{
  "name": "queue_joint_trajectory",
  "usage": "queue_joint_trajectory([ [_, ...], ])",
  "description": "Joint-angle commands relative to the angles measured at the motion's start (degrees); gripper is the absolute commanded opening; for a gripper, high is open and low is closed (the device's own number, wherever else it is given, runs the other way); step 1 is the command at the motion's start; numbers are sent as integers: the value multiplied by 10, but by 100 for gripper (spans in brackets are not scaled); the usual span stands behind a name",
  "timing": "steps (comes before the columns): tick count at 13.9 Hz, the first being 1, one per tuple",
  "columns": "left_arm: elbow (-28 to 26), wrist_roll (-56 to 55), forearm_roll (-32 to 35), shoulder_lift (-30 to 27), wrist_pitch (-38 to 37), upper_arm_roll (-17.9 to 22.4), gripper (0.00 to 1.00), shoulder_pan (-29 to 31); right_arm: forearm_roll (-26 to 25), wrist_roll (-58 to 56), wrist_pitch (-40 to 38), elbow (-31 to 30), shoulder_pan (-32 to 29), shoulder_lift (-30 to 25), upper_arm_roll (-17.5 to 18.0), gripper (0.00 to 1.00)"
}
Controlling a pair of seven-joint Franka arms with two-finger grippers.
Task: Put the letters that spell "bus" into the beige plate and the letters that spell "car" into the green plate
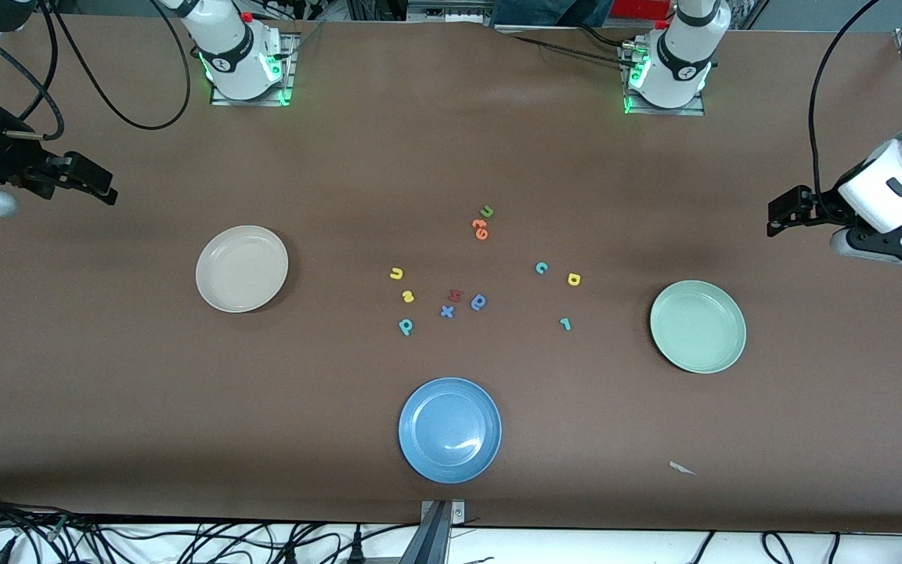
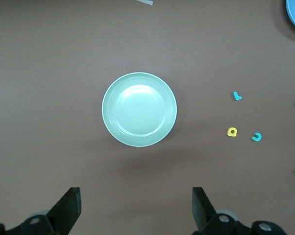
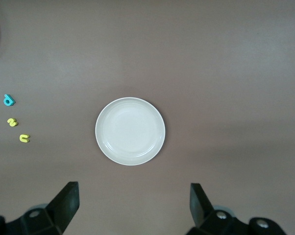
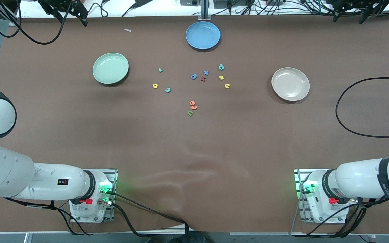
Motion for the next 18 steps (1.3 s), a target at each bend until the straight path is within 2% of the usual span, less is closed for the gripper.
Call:
queue_joint_trajectory([
  [1, 11, 9, 18, -2, -14, -3, 100, 2, -6, -4, -10, 8, 0, 0, 0, 100],
  [9, 11, 9, 18, 0, -14, -3, 100, 2, -6, -4, -10, 8, 0, -1, 0, 100],
  [12, 11, -1, 11, 24, -12, -5, 100, -7, -7, -3, -12, 8, 0, 1, 0, 100],
  [15, 8, -13, 8, 74, 5, -51, 100, -8, -7, 0, -24, 8, 3, 12, 1, 100],
  [18, -11, -30, -21, 111, 67, -86, 100, -8, -5, -4, -53, 7, 19, 43, 2, 100],
])
